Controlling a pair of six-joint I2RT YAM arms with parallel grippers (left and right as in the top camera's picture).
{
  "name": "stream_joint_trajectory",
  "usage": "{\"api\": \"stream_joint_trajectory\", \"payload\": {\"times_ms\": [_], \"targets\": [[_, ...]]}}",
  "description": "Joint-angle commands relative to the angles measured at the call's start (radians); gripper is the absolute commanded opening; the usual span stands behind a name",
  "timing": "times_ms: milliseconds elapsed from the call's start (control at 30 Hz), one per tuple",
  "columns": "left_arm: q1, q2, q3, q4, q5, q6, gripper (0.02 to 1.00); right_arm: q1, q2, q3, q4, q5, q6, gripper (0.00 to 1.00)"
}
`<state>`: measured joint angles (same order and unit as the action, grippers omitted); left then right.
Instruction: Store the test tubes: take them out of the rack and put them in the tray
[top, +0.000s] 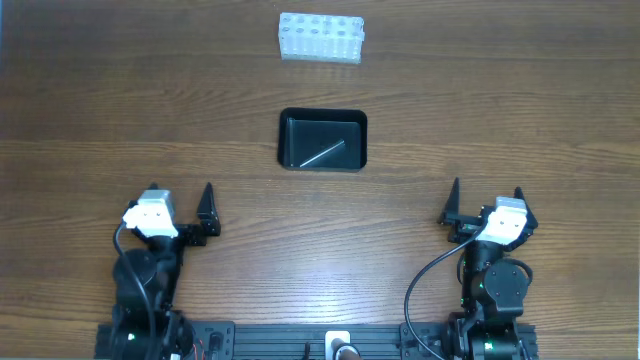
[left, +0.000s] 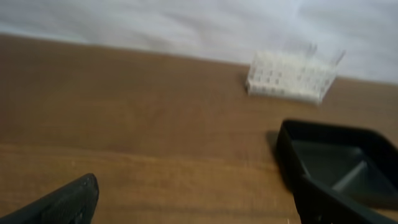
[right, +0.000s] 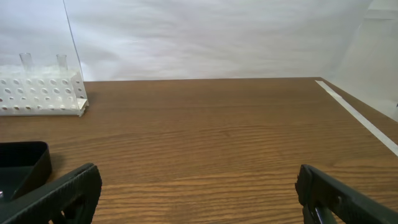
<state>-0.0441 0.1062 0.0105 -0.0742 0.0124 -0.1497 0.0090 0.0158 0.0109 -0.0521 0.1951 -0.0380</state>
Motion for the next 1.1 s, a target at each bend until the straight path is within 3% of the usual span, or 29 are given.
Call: {"api": "stream_joint_trajectory", "payload": {"times_ms": [33,1100], "targets": [[0.007,-0.103,-0.005,0.008,0.021,0.000,1.000,-0.004,-0.010,-0.006,-0.001,0.012,-0.004,0.993],[0.010,-0.100,-0.005,-0.002,0.021,0.001,0.998,-0.004,-0.010,-0.006,-0.001,0.012,-0.004,0.991]]}}
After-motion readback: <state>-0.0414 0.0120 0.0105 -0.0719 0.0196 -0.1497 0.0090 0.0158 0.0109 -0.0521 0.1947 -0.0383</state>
